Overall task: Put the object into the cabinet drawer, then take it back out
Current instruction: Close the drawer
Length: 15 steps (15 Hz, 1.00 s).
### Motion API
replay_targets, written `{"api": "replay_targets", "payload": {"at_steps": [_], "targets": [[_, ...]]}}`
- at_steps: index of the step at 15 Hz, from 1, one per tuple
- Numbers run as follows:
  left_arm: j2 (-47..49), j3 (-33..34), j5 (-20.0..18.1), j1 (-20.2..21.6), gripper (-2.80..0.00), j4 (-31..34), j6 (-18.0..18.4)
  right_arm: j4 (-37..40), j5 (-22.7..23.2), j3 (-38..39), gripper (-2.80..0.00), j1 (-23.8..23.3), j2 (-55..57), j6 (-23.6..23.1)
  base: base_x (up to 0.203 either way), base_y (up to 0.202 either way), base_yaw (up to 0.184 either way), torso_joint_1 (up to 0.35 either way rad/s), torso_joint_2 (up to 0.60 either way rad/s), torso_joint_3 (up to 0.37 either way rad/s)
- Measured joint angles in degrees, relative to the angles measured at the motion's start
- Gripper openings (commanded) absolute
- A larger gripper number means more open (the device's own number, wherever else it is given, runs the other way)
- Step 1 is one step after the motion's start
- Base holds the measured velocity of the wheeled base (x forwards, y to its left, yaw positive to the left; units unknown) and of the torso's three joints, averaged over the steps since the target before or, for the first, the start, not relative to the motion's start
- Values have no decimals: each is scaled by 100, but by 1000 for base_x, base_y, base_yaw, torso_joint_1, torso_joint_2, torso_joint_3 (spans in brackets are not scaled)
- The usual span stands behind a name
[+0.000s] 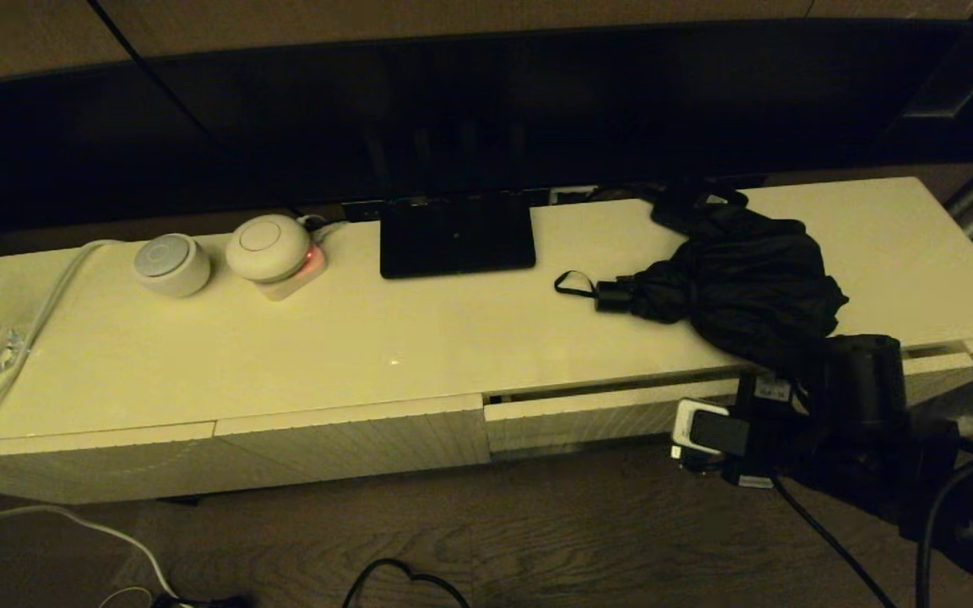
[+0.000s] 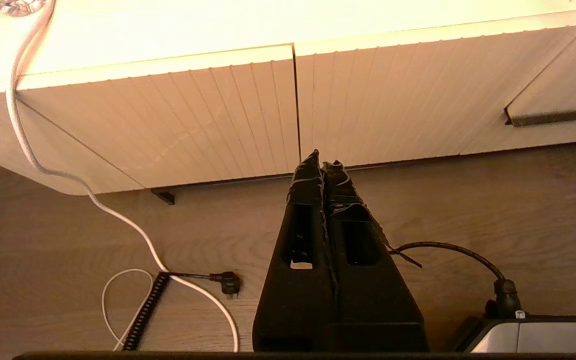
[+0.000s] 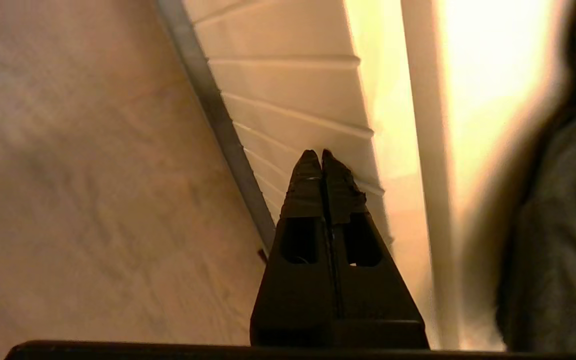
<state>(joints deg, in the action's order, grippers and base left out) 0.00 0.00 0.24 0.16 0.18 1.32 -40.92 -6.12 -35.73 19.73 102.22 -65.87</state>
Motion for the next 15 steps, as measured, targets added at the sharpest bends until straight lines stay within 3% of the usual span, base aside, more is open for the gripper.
{"api": "replay_targets", "payload": {"at_steps": [8, 15], "targets": [[0, 0, -2, 0, -280, 0, -1, -39, -8, -68, -280, -69, -1, 96, 0, 0, 0, 0, 0, 0], [0, 0, 0, -2, -280, -2, 0, 820, 3, 726, -280, -79, -2319, 126, 0, 0, 0, 0, 0, 0]]}}
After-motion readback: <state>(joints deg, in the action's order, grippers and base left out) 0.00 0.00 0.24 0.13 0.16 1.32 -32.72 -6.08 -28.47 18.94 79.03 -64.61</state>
